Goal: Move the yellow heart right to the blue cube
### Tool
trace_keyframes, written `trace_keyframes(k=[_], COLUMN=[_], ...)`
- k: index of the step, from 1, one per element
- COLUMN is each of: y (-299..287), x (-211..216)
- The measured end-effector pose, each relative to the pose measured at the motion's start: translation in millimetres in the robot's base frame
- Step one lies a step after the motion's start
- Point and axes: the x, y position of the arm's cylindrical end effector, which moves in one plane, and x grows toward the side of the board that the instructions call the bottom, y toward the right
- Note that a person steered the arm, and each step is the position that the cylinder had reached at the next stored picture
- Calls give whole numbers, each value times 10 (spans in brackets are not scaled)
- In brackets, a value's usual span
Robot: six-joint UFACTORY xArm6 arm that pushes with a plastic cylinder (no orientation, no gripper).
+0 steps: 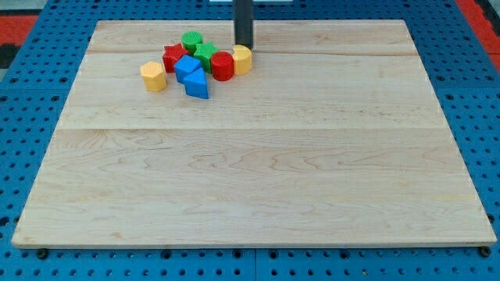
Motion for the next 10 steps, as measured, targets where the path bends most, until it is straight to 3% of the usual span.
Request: trace_keyframes(k=[2, 3, 5, 6, 8, 9, 10], y=[184, 254, 530, 252, 252, 651, 635], x=[700, 709, 233, 259, 559, 457, 213])
